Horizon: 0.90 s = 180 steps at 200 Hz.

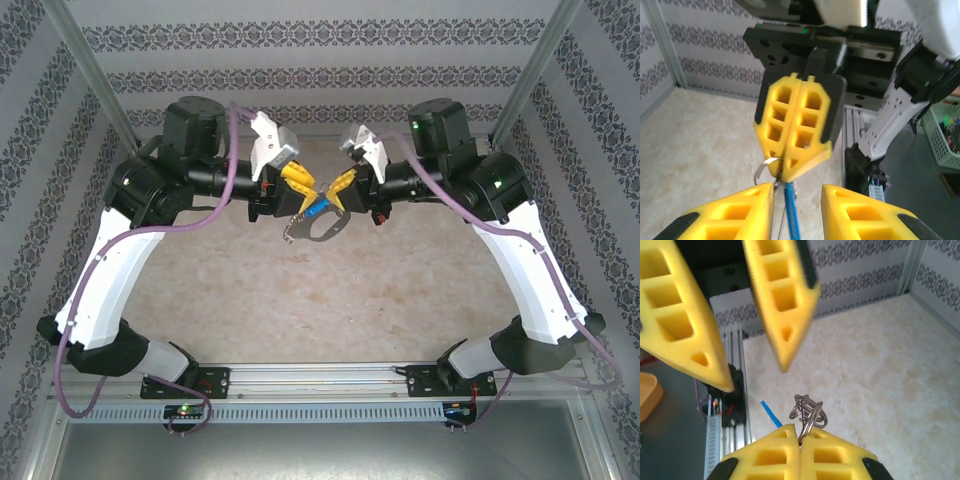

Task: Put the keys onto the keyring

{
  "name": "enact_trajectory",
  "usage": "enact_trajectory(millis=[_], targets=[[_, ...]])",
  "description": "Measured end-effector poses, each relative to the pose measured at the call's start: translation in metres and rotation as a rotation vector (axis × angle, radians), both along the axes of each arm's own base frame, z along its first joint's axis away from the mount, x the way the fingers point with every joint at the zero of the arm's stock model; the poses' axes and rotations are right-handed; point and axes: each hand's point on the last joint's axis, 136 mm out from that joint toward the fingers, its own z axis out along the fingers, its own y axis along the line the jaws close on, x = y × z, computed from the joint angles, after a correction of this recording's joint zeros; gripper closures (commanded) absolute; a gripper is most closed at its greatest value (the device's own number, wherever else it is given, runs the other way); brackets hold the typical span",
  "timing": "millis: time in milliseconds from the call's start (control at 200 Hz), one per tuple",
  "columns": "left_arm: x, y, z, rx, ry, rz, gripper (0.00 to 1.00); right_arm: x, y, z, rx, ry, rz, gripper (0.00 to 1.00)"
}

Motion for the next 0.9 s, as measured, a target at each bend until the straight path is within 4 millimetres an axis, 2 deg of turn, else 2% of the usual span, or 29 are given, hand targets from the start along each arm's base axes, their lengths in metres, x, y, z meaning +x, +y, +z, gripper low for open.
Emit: enact_trajectory(millis=[85, 195, 475, 609, 899], targets=[[0.003, -0.004, -0.013, 0.036, 0.021, -0.009, 0.7, -0.004, 0.0, -0.008, -0.037, -0.004, 0.01, 1.0], [0.003, -0.006, -0.019, 0.053, 0.035, -0.018, 0.71, -0.01, 0.0, -0.012, -0.066, -0.024, 0.031, 1.0], [-0.006, -0.009, -0.021, 0.061, 0.041, -0.048, 0.72, -0.021, 0.004, -0.011, -0.1, -0.069, 0.096, 1.0], [-0.008, -0.01, -0.022, 0.063, 0.042, -0.054, 0.75, -0.02, 0.006, -0.015, -0.114, -0.062, 0.11, 1.0], [-0.01, -0.011, -0.024, 0.063, 0.054, -0.071, 0.72, -0.022, 0.006, -0.016, -0.12, -0.064, 0.124, 1.0]])
